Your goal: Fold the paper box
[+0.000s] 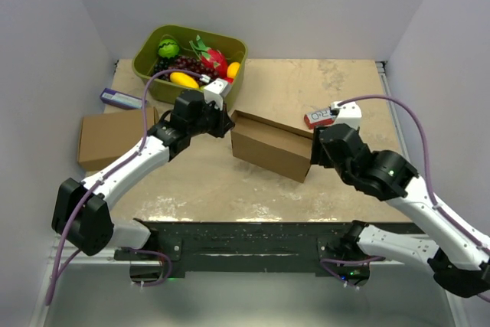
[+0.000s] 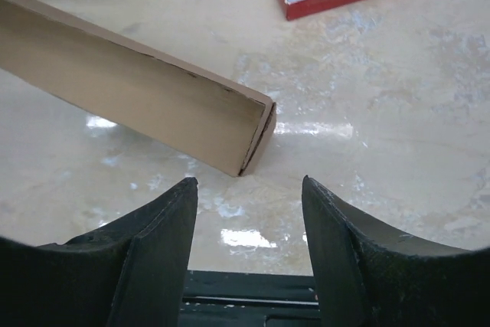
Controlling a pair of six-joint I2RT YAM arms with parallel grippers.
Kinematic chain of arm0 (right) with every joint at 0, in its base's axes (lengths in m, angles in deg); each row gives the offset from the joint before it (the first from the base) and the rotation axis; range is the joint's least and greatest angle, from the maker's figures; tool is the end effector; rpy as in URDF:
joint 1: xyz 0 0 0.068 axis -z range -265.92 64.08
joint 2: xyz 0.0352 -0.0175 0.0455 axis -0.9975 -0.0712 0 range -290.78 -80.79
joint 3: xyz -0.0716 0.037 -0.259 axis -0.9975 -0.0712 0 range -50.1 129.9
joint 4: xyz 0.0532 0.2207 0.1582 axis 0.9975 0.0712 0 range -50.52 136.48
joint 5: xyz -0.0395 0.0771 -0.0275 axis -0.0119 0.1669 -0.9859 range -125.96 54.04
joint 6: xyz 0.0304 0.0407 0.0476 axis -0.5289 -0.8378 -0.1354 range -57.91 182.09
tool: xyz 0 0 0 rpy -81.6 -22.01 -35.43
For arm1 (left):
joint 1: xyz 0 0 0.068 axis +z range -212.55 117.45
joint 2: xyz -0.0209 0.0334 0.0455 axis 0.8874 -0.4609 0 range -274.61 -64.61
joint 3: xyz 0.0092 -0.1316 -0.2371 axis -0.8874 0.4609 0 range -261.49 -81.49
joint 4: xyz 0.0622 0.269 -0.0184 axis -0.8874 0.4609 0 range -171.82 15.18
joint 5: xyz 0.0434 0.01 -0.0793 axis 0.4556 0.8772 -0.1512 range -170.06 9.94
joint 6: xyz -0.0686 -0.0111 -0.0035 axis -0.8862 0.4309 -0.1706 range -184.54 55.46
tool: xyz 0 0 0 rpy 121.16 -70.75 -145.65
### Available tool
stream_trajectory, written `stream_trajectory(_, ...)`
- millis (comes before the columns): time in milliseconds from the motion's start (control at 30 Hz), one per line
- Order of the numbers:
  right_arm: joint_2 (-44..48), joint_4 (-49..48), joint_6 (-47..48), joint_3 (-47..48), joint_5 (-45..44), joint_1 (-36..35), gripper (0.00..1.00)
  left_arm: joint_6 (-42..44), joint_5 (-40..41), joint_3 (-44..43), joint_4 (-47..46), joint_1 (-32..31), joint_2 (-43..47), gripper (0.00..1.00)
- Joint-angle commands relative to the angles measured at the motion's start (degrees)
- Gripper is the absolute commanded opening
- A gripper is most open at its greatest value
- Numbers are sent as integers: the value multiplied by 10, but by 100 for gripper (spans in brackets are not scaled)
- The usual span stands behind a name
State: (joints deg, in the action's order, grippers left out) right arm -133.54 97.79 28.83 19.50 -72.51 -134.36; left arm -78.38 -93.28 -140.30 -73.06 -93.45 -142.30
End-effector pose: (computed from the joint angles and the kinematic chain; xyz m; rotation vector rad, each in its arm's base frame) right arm 0.1469 0.1147 0.3764 0.0325 2.1328 0.0951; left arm 0.2895 -0.1883 0.2824 0.4597 2.0673 -0.7130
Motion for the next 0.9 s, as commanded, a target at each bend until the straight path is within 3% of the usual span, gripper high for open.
stream_trajectory(0, -16, -20, -11, -32, -32, 13, 59, 15, -6, 0, 82, -11, -18, 0)
stream_trajectory(433, -51, -144, 62, -64, 8, 92, 52, 13, -2, 2, 86, -14, -17, 0)
stream_trajectory(533, -57, -156, 64, -69, 9, 93, 45, 12, -2, 0, 85, -14, -18, 0)
stream_trajectory(767, -60, -173, 58, -95, 43, 93, 6, 10, -1, 1, 77, -19, -26, 0)
stream_trajectory(867, -65, -181, 52, -115, 51, 92, 0, 8, 2, 6, 62, -23, -26, 0)
